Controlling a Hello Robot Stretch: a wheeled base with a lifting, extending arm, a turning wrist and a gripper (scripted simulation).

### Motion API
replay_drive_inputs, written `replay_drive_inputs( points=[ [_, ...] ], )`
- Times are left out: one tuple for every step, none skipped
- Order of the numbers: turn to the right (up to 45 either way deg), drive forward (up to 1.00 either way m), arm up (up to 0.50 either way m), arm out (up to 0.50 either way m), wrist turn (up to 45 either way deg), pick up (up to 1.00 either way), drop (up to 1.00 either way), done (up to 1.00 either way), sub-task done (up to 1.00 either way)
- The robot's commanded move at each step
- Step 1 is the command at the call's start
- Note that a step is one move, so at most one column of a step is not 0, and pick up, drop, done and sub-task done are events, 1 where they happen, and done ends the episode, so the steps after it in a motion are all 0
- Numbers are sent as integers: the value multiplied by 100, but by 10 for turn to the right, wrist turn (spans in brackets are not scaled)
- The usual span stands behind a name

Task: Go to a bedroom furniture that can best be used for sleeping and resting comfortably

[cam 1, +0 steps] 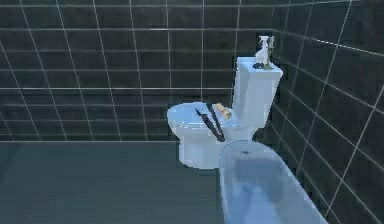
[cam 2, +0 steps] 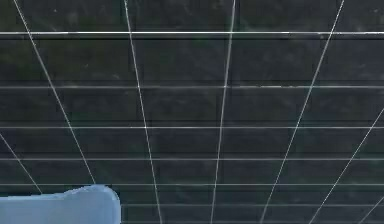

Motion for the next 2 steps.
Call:
replay_drive_inputs(
  points=[
    [-450, 0, 0, 0, 0, 0, 0, 0, 0],
    [-450, 0, 0, 0, 0, 0, 0, 0, 0]
  ],
)
